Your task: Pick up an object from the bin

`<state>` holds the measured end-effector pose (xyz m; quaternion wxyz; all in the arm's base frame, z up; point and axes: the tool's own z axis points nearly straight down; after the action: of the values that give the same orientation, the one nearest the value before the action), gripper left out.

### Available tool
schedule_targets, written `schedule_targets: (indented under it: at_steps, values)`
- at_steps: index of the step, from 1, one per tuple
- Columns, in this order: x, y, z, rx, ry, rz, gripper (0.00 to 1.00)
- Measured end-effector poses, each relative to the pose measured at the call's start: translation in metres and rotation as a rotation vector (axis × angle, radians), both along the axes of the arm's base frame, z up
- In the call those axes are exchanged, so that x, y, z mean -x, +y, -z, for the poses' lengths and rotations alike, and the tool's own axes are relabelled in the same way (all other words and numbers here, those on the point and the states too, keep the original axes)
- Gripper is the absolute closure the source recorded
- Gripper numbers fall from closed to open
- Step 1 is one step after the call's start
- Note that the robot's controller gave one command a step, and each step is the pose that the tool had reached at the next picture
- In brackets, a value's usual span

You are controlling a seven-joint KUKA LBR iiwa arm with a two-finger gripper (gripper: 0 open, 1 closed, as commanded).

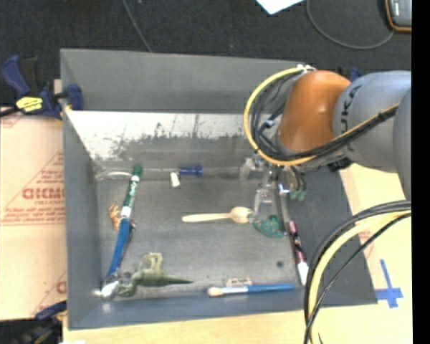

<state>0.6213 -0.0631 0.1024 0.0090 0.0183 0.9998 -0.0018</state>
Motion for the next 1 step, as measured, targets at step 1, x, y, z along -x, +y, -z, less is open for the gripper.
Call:
schedule_targets:
  at_steps: [1]
  values:
    - [0.0325, -0.0002, 0.0002, -0.004, 0.007, 0.223, 0.0]
